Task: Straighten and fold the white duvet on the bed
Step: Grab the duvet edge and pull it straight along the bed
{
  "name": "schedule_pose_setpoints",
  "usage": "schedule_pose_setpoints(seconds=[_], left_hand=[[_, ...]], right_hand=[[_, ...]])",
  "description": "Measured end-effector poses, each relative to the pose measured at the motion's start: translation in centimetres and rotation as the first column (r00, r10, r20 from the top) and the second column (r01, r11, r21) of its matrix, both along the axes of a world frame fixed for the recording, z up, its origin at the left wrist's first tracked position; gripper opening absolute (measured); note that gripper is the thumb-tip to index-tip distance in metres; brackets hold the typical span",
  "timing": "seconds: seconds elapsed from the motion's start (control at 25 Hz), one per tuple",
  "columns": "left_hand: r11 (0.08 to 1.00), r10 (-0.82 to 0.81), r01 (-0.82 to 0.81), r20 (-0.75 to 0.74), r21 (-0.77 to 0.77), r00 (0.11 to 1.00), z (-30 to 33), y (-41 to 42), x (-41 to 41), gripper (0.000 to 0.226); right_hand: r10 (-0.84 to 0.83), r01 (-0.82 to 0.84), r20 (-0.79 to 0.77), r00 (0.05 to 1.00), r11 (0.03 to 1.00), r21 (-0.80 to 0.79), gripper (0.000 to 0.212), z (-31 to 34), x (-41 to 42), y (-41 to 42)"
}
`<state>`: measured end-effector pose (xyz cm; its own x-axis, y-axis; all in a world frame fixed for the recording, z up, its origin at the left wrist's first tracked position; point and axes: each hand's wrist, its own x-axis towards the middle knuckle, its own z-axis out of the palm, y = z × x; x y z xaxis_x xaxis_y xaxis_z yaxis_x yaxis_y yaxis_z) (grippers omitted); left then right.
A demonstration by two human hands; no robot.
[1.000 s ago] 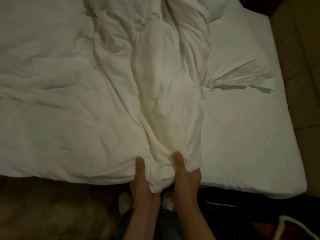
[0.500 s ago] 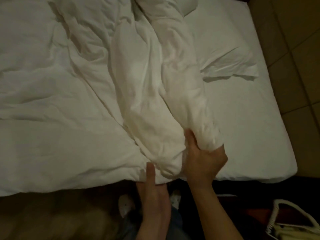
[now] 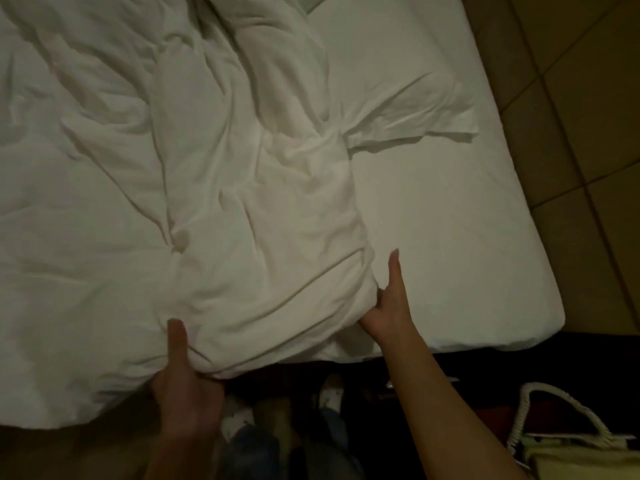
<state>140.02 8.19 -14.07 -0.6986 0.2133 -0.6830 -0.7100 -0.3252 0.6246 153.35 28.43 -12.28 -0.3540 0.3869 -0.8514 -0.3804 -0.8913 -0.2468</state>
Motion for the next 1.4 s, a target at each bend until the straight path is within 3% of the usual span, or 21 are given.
schedule_pose_setpoints(seconds=[0.12,0.2,0.36,0.48,0.6,0.72,0.84,0.88,0.92,0.96,1.0,1.08,1.2,1.28,1.4], left_hand=[[0.987,-0.101,0.095,0.042,0.130,0.994,0.9,2.9,3.7,0.112],[0.986,-0.101,0.083,0.123,0.143,0.987,2.5,5.5,6.4,0.103],[0.978,-0.127,0.085,0.227,0.188,0.966,5.6,9.4,7.6,0.057],[0.980,-0.131,0.111,0.117,0.166,0.984,5.7,8.9,4.3,0.075],[0.995,-0.101,0.101,0.002,-0.011,0.995,4.9,6.2,3.0,0.106],[0.992,-0.087,0.088,0.017,-0.087,0.996,4.4,5.4,3.5,0.096],[0.980,-0.172,0.168,0.028,0.106,0.985,4.9,7.2,3.6,0.084],[0.972,-0.188,0.184,0.011,0.145,0.982,5.4,8.5,3.8,0.079],[0.968,-0.199,0.195,0.006,0.158,0.980,5.8,10.1,4.0,0.076],[0.963,-0.222,0.217,0.013,0.161,0.975,6.1,11.8,4.2,0.076],[0.955,-0.250,0.245,0.004,0.170,0.968,6.5,13.9,4.5,0.080],[0.954,-0.272,0.274,-0.028,0.120,0.962,6.7,17.3,4.9,0.083],[0.954,-0.202,0.200,0.016,-0.225,0.979,2.6,17.8,6.2,0.070],[0.899,-0.166,0.184,0.080,-0.397,0.983,-0.7,15.7,7.7,0.078],[0.883,-0.125,0.175,0.141,-0.436,0.982,-4.6,12.7,9.7,0.088]], right_hand=[[0.203,-0.218,0.119,0.972,0.967,0.134,0.060,0.8,-0.7,2.0],[0.263,-0.273,0.078,0.962,0.946,0.176,0.059,1.2,-1.1,2.6],[0.334,-0.333,0.031,0.942,0.922,0.195,0.061,1.6,-2.0,3.2],[0.357,-0.357,0.014,0.934,0.930,0.085,0.068,1.8,-2.2,3.2],[0.281,-0.292,-0.164,0.946,0.955,-0.051,0.086,1.9,-2.7,3.3],[0.256,-0.261,-0.188,0.948,0.965,-0.003,0.078,2.4,-3.8,4.5],[0.236,-0.216,-0.110,0.966,0.962,0.164,0.062,4.6,-2.9,5.6],[0.142,-0.149,0.046,0.989,0.933,0.327,0.054,5.3,-1.5,6.0],[-0.039,-0.119,0.274,0.961,0.835,0.537,0.048,6.4,0.2,6.3],[-0.276,-0.160,0.434,0.858,0.657,0.736,0.046,7.8,1.8,6.2],[-0.440,-0.243,0.486,0.755,0.499,0.831,0.045,8.8,3.5,5.9],[-0.527,-0.365,0.539,0.658,0.403,0.839,0.048,8.2,6.3,4.8],[-0.303,-0.488,0.722,0.622,0.572,0.660,0.063,2.0,8.5,3.7],[-0.114,-0.507,0.773,0.625,0.693,0.512,0.068,-1.9,9.4,3.1],[0.041,-0.440,0.746,0.665,0.828,0.347,0.089,-5.3,10.3,2.6]])
